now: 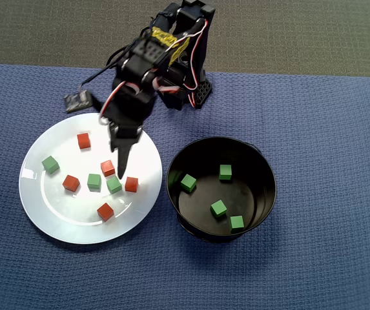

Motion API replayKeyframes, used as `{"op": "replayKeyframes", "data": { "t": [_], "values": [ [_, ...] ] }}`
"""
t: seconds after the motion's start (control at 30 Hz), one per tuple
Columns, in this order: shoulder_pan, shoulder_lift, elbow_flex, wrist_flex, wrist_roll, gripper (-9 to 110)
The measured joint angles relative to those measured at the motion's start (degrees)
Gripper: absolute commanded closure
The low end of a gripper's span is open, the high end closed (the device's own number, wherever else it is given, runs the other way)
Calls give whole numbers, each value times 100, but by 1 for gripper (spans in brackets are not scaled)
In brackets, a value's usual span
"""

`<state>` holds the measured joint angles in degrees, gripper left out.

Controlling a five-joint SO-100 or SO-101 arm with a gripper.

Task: Pick up the green cubes from the white plate and place them in the black recipient

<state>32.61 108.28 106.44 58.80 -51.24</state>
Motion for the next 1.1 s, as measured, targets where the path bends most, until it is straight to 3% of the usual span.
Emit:
{"op": "replayKeyframes", "data": {
  "t": [0.1,0.63,1.1],
  "values": [
    [53,-466,35,-439,-132,66],
    [-193,-1661,-176,-272,-220,68],
    [-141,-2250,-809,88,-1608,68]
  ]
}}
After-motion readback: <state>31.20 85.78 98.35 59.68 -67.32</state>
